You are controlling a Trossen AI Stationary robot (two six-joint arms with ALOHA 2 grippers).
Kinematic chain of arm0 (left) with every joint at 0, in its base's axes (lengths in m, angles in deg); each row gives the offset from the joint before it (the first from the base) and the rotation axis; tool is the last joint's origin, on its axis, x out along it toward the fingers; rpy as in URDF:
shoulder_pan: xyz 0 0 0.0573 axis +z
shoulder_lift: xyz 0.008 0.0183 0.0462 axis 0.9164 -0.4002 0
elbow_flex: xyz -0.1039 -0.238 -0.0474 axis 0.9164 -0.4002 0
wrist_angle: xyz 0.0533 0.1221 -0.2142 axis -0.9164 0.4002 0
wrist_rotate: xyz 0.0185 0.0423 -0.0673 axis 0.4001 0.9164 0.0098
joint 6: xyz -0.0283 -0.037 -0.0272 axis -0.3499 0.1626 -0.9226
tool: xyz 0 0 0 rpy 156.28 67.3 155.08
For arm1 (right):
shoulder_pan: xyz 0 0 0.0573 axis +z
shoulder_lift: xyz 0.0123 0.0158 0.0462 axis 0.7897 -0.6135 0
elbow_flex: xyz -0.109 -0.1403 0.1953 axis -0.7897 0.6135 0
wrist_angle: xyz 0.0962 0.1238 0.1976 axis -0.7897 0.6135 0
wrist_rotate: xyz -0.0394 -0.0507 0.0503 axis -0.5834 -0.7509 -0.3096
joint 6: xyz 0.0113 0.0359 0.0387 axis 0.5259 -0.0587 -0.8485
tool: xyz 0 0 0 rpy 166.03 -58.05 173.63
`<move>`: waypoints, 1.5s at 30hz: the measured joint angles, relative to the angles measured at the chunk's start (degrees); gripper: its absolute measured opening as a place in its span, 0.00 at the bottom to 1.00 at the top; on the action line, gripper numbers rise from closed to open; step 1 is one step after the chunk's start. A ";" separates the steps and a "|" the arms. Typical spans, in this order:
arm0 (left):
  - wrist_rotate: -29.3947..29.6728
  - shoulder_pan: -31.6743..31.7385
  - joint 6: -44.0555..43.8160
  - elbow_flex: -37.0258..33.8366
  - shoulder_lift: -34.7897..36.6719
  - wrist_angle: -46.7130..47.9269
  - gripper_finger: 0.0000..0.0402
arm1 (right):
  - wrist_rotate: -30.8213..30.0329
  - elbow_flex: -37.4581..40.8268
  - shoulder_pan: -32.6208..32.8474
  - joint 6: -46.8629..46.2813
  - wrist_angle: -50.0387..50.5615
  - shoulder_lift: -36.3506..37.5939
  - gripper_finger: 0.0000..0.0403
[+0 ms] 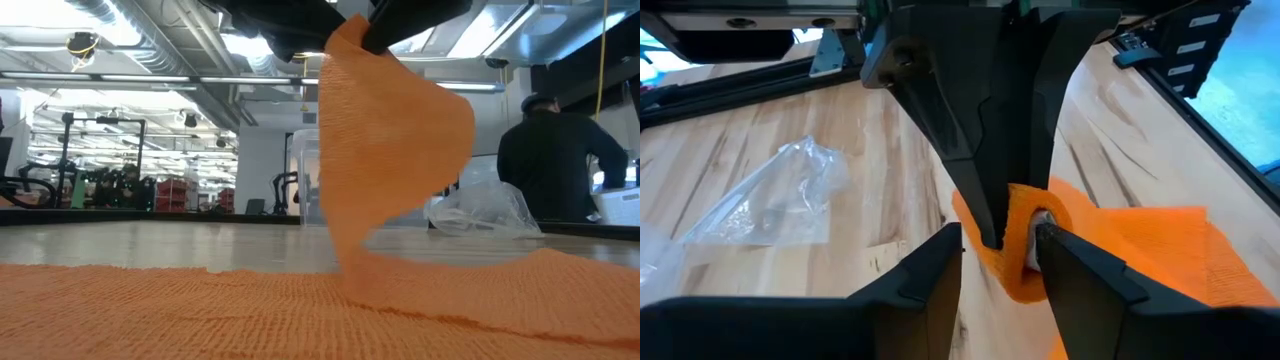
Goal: Roll bandage
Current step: Roll the orange bandage
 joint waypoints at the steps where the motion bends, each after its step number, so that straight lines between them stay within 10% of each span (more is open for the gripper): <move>1: -0.02 0.08 -0.05 0.00 0.00 0.14 0.30 | -0.02 0.00 0.00 0.00 -0.06 0.00 0.09; 16: -0.46 0.78 1.43 0.00 -0.16 0.99 0.01 | -0.23 -0.44 -0.03 -5.17 2.21 0.12 0.23; 31: 17.02 0.83 16.61 -0.11 9.01 -3.50 0.00 | -8.08 -8.69 4.67 -23.04 41.39 9.09 0.37; 40: 17.14 0.83 24.07 0.00 14.45 -10.21 0.00 | -17.86 20.99 8.51 -22.95 5.73 28.40 0.39; 45: 17.05 1.88 25.23 0.03 14.22 -8.60 0.00 | -10.45 39.79 2.71 -22.49 -24.20 32.84 0.48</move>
